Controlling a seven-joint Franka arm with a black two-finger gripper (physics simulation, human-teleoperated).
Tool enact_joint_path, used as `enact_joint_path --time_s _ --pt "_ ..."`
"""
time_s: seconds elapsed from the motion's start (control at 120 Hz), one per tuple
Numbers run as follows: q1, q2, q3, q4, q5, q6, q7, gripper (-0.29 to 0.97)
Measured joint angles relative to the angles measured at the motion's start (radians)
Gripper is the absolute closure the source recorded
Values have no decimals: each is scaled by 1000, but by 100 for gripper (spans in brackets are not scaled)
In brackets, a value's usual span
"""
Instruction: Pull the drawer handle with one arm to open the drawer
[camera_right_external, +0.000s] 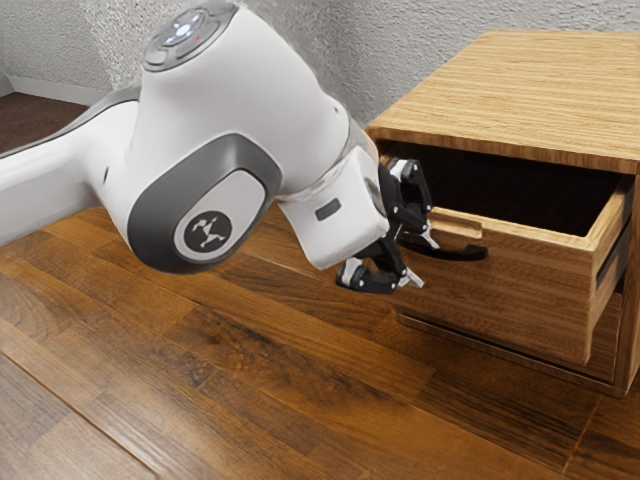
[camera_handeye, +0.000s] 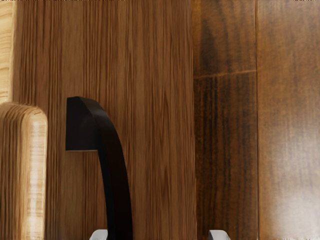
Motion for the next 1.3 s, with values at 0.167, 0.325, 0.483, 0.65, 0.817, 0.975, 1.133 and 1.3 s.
enact_joint_path --time_s 0.167,0.325,0.483,0.65,0.817,0.975,1.133,1.3 --pt "-1 -45 -13 -49 0 1 -15 51" --pt "-2 -79 -18 -90 0 4 -29 50" --pt "-2 -114 -20 -115 0 5 -40 50" --pt "-1 -147 -24 -150 0 8 -53 52" --pt "-1 -184 -39 -184 -3 8 -66 51" --pt "-1 -208 -56 -204 -5 8 -78 51" --pt "-1 -231 -70 -227 -6 7 -92 50" --pt "-1 -270 -71 -253 -6 2 -105 52"
